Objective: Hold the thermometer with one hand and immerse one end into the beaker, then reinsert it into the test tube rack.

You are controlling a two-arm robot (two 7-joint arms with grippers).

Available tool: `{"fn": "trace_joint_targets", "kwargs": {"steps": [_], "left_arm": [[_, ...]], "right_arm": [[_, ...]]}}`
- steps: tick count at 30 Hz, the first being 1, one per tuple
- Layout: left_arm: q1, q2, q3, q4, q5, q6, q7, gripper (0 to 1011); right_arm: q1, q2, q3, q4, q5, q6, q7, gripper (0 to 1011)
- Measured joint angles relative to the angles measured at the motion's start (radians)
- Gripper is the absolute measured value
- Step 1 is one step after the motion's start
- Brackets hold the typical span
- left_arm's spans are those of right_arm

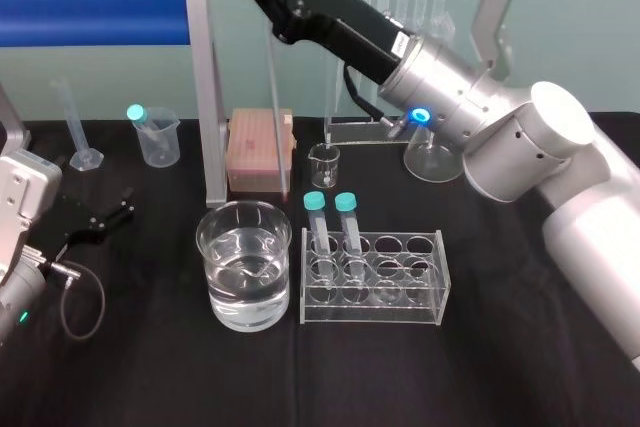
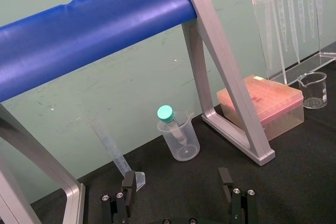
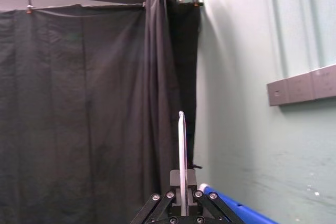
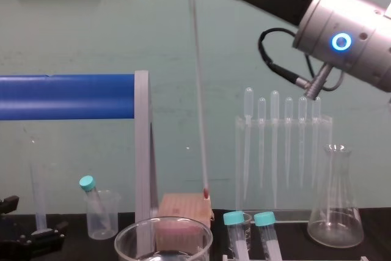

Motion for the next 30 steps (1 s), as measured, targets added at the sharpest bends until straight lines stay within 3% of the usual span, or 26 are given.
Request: {"fn": "trace_joint_targets", "kwargs": {"steps": [16,30], "left_arm": [[0.0,0.0,0.0,0.0,0.0,0.0,0.0,1008],[0.0,0.0,0.0,0.0,0.0,0.0,0.0,1008]], "right_arm": [[0.05,-0.064,-0.08,0.137,0.03,-0.019,0.098,56],[0.075,-0.125,-0.118,0.286,-0.025,-0.073,0.13,56]]}}
